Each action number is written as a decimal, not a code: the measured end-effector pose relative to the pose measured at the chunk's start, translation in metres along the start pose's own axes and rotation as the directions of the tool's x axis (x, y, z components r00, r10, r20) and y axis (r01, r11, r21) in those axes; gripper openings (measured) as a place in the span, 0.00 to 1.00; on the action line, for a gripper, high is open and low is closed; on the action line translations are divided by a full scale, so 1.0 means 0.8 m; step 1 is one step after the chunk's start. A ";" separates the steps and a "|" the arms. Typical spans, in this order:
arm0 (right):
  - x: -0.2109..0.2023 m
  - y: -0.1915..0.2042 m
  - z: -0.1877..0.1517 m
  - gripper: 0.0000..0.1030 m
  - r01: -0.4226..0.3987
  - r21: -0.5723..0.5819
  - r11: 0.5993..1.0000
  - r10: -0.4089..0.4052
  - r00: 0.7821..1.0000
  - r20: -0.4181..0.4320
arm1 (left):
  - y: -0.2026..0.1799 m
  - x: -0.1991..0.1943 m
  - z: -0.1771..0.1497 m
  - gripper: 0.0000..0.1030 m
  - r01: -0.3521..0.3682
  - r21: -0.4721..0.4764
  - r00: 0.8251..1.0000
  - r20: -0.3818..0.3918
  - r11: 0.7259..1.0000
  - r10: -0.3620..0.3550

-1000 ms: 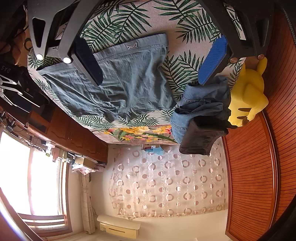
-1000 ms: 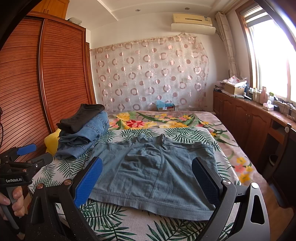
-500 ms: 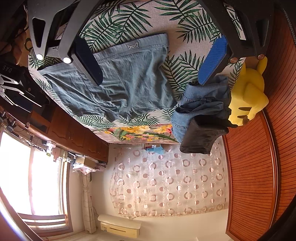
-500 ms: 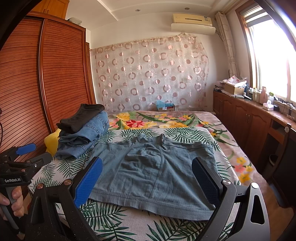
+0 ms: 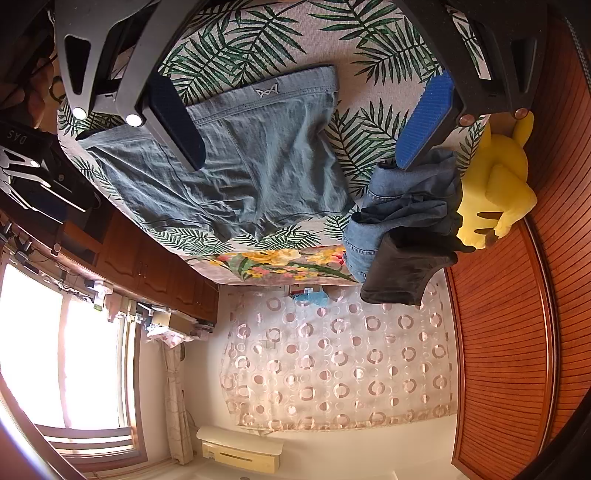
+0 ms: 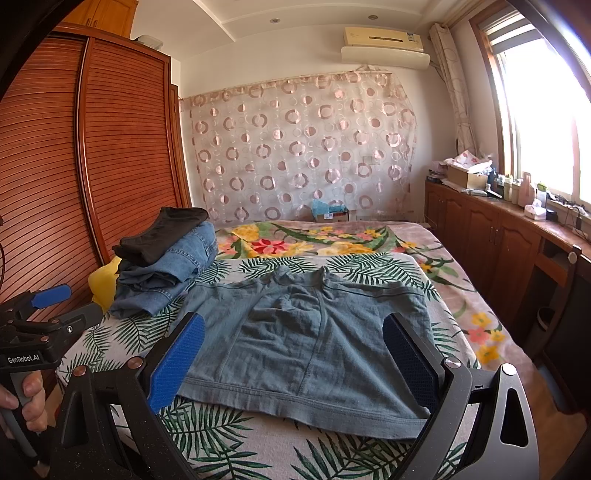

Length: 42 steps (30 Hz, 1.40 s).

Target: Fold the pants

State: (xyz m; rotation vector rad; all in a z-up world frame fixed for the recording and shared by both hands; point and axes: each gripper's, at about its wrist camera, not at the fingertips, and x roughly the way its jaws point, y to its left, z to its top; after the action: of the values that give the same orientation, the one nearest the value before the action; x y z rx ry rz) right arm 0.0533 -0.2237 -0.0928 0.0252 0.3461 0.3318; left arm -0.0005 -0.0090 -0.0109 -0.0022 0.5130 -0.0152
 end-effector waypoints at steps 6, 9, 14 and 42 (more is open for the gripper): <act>0.001 0.001 0.000 0.95 0.000 0.002 1.000 0.000 1.000 0.000 | 0.000 0.000 0.000 1.00 0.000 0.000 1.000 0.000 1.000 0.000; 0.001 0.000 0.000 0.95 0.001 0.001 1.000 -0.001 1.000 0.000 | 0.000 0.000 -0.001 1.00 -0.001 0.000 1.000 -0.001 1.000 0.001; 0.004 -0.003 -0.001 0.95 0.002 0.005 1.000 -0.002 1.000 -0.006 | -0.004 0.002 -0.001 1.00 0.003 0.006 1.000 -0.004 1.000 -0.003; 0.069 -0.078 0.018 0.77 0.088 -0.059 0.994 -0.095 0.989 -0.116 | -0.038 0.113 0.013 1.00 0.152 0.107 0.983 -0.121 0.983 -0.139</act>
State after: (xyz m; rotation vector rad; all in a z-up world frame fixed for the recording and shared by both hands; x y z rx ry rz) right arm 0.1267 -0.2649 -0.1024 -0.0638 0.4550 0.2519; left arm 0.0831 -0.0407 -0.0460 0.0750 0.6242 -0.1894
